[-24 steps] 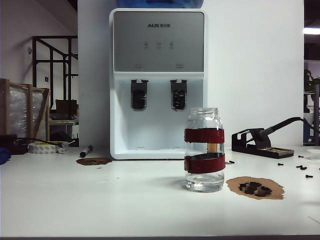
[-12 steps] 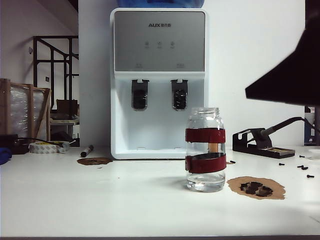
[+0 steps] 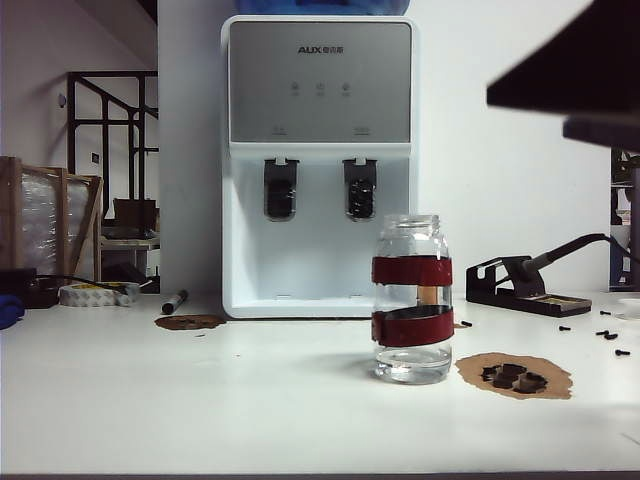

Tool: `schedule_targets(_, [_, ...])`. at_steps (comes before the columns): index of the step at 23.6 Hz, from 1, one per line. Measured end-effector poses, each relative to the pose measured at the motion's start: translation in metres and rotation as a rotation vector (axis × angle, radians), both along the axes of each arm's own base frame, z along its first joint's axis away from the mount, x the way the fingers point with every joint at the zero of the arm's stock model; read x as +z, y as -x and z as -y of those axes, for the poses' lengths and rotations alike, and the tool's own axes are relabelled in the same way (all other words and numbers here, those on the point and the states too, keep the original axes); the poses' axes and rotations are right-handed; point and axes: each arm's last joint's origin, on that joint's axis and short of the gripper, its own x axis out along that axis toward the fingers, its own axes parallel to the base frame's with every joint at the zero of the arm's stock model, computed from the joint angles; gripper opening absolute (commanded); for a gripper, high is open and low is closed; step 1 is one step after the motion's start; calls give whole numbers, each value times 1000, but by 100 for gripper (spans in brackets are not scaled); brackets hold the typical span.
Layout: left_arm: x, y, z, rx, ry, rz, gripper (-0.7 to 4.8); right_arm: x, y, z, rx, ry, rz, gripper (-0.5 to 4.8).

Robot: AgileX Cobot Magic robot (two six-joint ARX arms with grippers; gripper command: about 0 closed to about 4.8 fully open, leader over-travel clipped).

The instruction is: Pick up the water bottle with two loops of red belts, then reach the front water dispenser and gently press the gray-black baffle horizontally to get a little water.

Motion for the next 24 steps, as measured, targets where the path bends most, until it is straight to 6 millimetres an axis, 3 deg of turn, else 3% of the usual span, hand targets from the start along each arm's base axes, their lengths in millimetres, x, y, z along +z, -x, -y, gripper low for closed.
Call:
schedule_targets(5, [0,0,0,1,-1,0,-1,-5,-11,2,-43,32,-35,479])
schedule_targets(9, [0,0,0,1,-1,1,-1,-9,-22,-7,-31,25,-39,479])
schedule_targets(16, [-1,1,1,-48,19,-13,-2,-34,-42,-22,-106,79,-96,479])
schedule_targets(24, [6,5,2,-88,34,10,-2,-41,-61,-37,-132,28,-82,479])
